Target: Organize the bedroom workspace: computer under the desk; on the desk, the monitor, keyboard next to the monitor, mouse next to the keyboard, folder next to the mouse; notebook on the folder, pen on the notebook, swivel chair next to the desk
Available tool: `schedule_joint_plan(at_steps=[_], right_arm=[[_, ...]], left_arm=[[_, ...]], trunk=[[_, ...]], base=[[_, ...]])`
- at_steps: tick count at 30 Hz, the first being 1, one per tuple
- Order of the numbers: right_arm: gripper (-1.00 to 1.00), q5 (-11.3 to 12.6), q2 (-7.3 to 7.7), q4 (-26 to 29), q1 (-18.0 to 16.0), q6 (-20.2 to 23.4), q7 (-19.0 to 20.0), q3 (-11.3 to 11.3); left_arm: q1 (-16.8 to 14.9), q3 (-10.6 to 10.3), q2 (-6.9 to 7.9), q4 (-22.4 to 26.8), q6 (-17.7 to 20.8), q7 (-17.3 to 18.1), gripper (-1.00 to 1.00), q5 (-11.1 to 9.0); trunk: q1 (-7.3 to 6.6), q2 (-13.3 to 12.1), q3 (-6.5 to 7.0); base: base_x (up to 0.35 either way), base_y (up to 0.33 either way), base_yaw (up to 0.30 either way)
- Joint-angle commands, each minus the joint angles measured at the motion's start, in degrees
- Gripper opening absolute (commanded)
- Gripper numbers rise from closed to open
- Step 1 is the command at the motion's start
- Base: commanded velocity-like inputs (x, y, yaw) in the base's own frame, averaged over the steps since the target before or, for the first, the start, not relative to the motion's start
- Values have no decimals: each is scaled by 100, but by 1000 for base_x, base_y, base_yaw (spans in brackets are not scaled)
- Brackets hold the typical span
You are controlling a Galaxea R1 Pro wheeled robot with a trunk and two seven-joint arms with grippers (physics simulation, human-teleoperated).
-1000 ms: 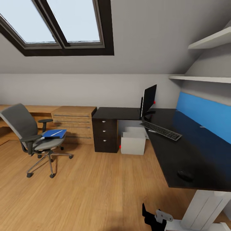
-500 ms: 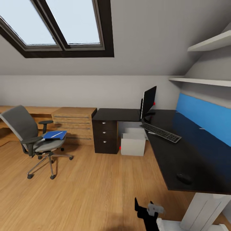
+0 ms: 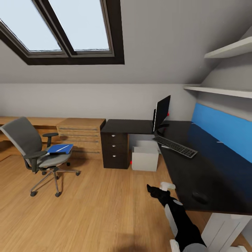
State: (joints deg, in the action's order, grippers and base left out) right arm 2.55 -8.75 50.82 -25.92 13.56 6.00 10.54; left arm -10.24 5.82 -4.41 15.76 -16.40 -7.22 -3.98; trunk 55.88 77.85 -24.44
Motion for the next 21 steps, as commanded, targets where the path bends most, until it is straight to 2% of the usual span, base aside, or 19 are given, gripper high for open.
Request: schedule_joint_plan(at_steps=[1, 2, 3, 5, 6, 7, 9, 10, 13, 15, 19, 21], right_arm=[[100, 21, -3, 274, -1, 357, 15, 34], [100, 18, 6, 494, -1, 634, -13, 40], [100, 10, 43, 897, -4, 1115, -97, 48], [100, 6, 115, 1238, -6, 1502, -212, 53], [100, 9, 229, 1513, -8, 1795, -333, 61], [100, 12, 300, 1619, -8, 1906, -385, 65], [100, 17, 458, 1771, -9, 2062, -459, 70], [100, 22, 627, 1867, -9, 2160, -507, 71], [100, 36, 861, 1955, -9, 2246, -540, 69], [100, 49, 1098, 2028, -10, 2298, -546, 65], [100, 50, 1258, 2049, -10, 2324, -521, 61], [100, 41, 1291, 2045, -10, 2328, -511, 59]], left_arm=[[-4, 14, -2, -3, -21, 10, 100, -42], [-4, 14, -1, -3, -21, 10, 100, -42], [-4, 15, -3, -3, -21, 10, 100, -42], [-4, 15, -5, -3, -21, 10, 100, -42], [-4, 15, -6, -3, -21, 10, 100, -42], [-4, 15, -6, -3, -21, 10, 100, -42], [-4, 15, -7, -3, -21, 10, 100, -42], [-4, 15, -7, -3, -21, 10, 100, -42], [-4, 12, -12, -3, -21, 10, 100, -42], [-4, 5, -20, -3, -21, 10, 100, -37], [-4, 0, -23, -3, -26, 19, 100, -30], [-4, -1, -24, -3, -27, 22, 100, -28]], trunk=[[-22, -38, 11], [-44, -78, 29], [-66, -118, 47], [-110, -199, 83], [-132, -239, 101], [-154, -279, 119], [-198, -359, 155], [-220, -399, 173], [-286, -520, 227], [-308, -560, 245], [-308, -560, 245], [-308, -560, 245]], base=[[0, 0, 0], [0, 0, 0], [0, 0, 0], [0, 0, 0], [0, 0, 0], [0, 0, 0], [0, 0, 0], [0, 0, 0], [0, 0, 0], [0, 0, 0], [0, 0, 0], [0, 0, 0]])
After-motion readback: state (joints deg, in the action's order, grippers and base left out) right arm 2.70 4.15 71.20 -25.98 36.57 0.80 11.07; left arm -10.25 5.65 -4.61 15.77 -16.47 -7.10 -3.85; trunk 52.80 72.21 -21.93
